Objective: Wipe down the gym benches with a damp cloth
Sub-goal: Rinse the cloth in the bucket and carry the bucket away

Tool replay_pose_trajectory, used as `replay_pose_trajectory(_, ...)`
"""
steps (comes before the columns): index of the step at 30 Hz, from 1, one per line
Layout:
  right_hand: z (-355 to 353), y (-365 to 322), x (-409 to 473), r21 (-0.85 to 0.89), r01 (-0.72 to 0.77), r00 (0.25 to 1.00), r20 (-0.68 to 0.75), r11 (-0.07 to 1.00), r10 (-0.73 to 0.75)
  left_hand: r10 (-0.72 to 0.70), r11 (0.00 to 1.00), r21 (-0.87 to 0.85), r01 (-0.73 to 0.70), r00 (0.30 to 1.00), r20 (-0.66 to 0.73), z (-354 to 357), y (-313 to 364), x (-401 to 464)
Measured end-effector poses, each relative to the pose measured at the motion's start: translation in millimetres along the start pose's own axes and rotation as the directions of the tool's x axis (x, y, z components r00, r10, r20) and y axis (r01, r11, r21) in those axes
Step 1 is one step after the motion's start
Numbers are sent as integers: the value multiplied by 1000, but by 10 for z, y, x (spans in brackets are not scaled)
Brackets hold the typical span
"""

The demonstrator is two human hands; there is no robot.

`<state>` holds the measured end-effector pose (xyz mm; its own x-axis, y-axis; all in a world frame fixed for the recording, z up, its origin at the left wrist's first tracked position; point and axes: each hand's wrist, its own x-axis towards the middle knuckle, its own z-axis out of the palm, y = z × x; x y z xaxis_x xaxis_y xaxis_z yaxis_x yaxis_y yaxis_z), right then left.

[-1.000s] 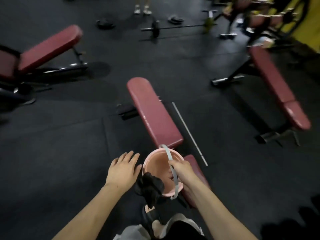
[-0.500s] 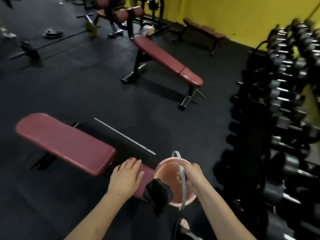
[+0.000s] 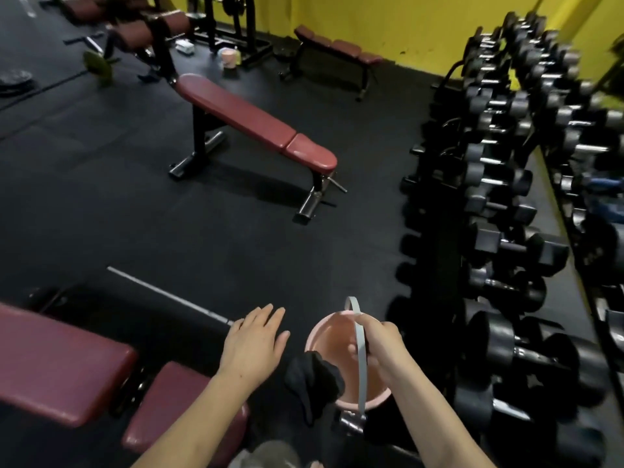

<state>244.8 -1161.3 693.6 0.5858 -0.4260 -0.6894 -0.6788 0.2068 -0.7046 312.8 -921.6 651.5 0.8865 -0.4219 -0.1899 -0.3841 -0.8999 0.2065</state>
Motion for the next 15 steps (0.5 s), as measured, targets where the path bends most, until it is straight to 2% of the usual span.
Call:
replay_pose_trajectory(6, -493, -863, 764, 127, 78, 997, -10, 989, -77, 97, 994, 58, -95, 995, -31, -289, 490, 1214)
replay_pose_trajectory(9, -657, -1306, 1226, 153, 105, 993, -71, 983, -95, 138, 987, 89, -133, 989, -48, -431, 672, 1880)
replay_pose_trajectory(15, -875, -2317, 2381, 207, 115, 991, -84, 972, -99, 207, 974, 106, -199, 976, -72, -731, 997, 3582)
